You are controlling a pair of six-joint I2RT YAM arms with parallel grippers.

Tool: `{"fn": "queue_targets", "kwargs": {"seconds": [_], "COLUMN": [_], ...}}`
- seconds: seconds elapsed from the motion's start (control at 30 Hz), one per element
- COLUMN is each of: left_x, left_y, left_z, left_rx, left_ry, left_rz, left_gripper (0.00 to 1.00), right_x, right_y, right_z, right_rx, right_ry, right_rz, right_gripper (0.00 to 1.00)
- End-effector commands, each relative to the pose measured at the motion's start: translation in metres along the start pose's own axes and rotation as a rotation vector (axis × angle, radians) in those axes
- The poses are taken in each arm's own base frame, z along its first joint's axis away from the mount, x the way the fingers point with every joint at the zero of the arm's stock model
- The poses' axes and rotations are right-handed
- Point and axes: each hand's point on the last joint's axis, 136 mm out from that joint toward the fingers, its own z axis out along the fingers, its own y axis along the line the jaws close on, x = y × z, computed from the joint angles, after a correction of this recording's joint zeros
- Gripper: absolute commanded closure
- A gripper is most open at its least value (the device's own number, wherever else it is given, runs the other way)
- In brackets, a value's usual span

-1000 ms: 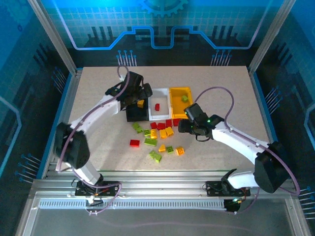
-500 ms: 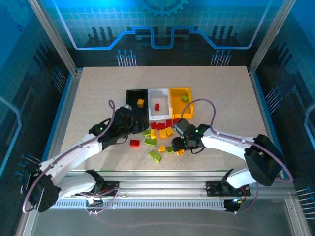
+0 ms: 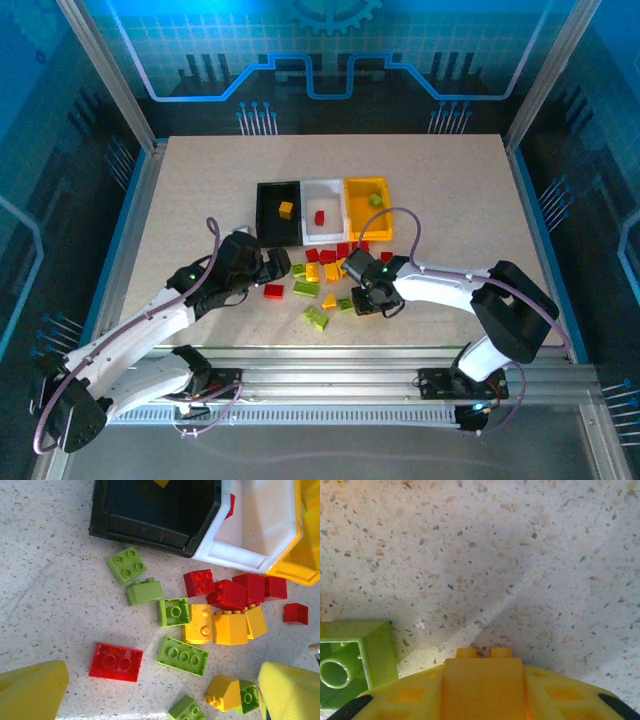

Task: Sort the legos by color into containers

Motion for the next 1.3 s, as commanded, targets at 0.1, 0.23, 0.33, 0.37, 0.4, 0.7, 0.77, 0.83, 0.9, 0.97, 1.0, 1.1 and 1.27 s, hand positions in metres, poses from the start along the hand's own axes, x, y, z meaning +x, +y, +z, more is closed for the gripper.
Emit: {"fn": "queue_targets", "kwargs": {"seconds": [0.1,0.23,0.33,0.37,0.4,0.7,0.77,0.83,0.9,0.97,1.0,1.1,1.27], "left_x": [-0.004,0.000,0.005,0.007,0.007,0.016,0.017,0.018,0.018,0.018,0.017,0.016,0.017], "left_y": [0.021,0.031,0.035,0.037,0.038,0.044,0.044,0.046,0.044,0.045,0.044,0.042,0.031], "left_z": [-0.006,-0.006,-0.007,-0.007,-0.008,-0.016,-0.016,-0.015,-0.014,-0.014,-0.014,-0.012,-0.001], "left_rx": [-0.096,-0.119,-0.128,-0.134,-0.137,-0.104,-0.104,-0.107,-0.104,-0.105,-0.106,-0.102,-0.079], "left_ry": [-0.036,-0.033,-0.016,-0.011,-0.008,0.001,0.008,0.016,0.017,0.019,0.018,0.018,0.052], "left_rz": [-0.005,-0.026,-0.029,-0.027,-0.025,-0.032,-0.030,-0.032,-0.027,-0.023,-0.022,-0.021,0.021], "left_gripper": [0.01,0.01,0.01,0.01,0.01,0.01,0.01,0.01,0.01,0.01,0.01,0.01,0.01], "right_x": [-0.045,-0.099,-0.143,-0.155,-0.170,-0.257,-0.267,-0.275,-0.283,-0.290,-0.293,-0.299,-0.284], "right_y": [0.031,0.071,0.103,0.112,0.124,0.174,0.177,0.178,0.182,0.185,0.186,0.183,0.161], "right_z": [-0.059,-0.093,-0.105,-0.105,-0.105,-0.064,-0.053,-0.041,-0.040,-0.048,-0.054,-0.076,-0.114], "right_rx": [-0.099,-0.191,-0.228,-0.234,-0.245,-0.268,-0.266,-0.269,-0.294,-0.318,-0.325,-0.337,-0.326], "right_ry": [-0.159,-0.275,-0.335,-0.343,-0.355,-0.348,-0.337,-0.324,-0.331,-0.353,-0.365,-0.402,-0.461], "right_rz": [-0.057,-0.097,-0.129,-0.137,-0.147,-0.147,-0.136,-0.122,-0.116,-0.114,-0.110,-0.092,-0.053], "right_gripper": [0.67,0.67,0.67,0.67,0.66,0.63,0.61,0.57,0.48,0.37,0.34,0.30,0.30]}}
